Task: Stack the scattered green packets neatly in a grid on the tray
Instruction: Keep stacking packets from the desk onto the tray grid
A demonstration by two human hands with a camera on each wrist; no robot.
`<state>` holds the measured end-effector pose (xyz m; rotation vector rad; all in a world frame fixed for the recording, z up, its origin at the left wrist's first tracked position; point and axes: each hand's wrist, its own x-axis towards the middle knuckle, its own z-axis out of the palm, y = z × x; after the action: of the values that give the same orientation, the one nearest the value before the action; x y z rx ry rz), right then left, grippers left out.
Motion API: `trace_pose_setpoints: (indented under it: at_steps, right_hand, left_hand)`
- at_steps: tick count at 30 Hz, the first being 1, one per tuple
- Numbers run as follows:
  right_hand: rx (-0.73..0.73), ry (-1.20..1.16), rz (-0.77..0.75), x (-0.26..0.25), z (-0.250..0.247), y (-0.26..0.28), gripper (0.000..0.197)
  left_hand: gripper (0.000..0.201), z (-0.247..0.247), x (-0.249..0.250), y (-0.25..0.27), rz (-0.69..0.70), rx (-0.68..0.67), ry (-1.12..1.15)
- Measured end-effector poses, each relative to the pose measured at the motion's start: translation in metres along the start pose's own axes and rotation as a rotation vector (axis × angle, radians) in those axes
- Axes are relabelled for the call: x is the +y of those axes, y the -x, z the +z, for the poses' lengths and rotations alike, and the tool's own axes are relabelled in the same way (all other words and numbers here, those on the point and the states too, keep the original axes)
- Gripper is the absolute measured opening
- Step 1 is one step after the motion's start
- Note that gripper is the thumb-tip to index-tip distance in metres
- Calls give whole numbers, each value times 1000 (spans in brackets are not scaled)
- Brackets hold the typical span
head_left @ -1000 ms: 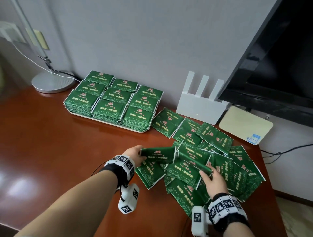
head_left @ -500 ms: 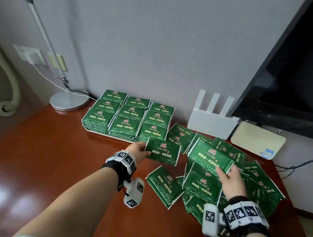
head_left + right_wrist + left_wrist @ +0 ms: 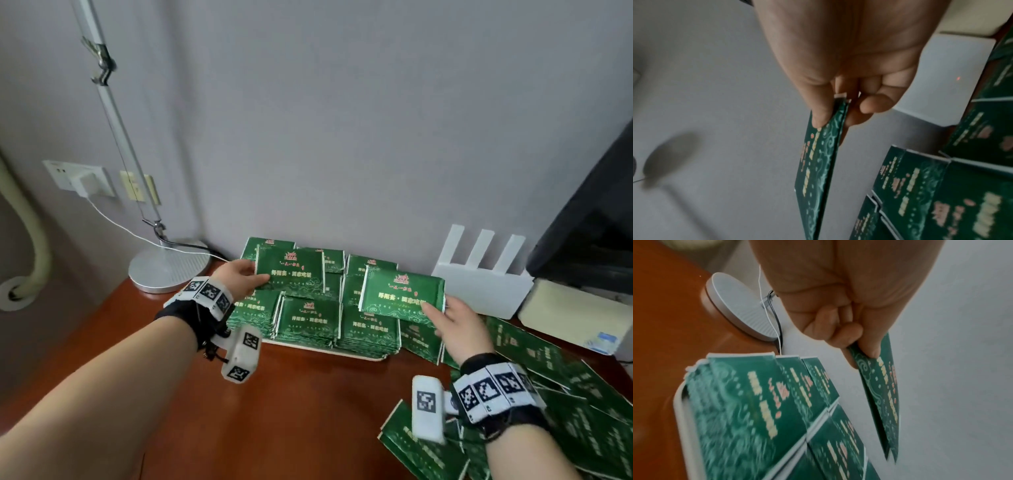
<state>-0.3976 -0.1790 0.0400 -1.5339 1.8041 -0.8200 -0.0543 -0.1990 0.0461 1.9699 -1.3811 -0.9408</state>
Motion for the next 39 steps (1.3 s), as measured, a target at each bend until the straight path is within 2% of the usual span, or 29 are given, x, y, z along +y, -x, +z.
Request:
trace_pose_setpoints:
  at_steps: [2,4,10,13,19,23,32,39]
  right_hand:
    - [-9,-53,-30,-19,16,-14,14]
    - [-18,-105,-29,-37,31,-27,6]
    - [-31,-108,86,-65,77,-81,11]
    - [-52,-82,136,-73,100,-113,15]
    - [-72,22,209,-82,144,-167,30]
    - [-111,129,240,-81,162,-182,31]
    - [-76,242,225,-77,173,-191,36]
    - [-89,327,215,-81,173,-190,25]
  left_hand:
    - [11,-21,-7,-21,-4,-6,33]
    - [9,-37,-14,-43,-11,0,21]
    - [14,-55,-31,-114,-68,-23,-31]
    - [13,-54,-38,-145,-106,-56,42]
    - [13,-43,-50,-193,-88,-76,3]
    - [15,-38,-61,-209,-93,-65,17]
    - [27,-36,-67,-215,-91,-60,-7]
    - [32,-35,-63,-211,-96,-39,-73]
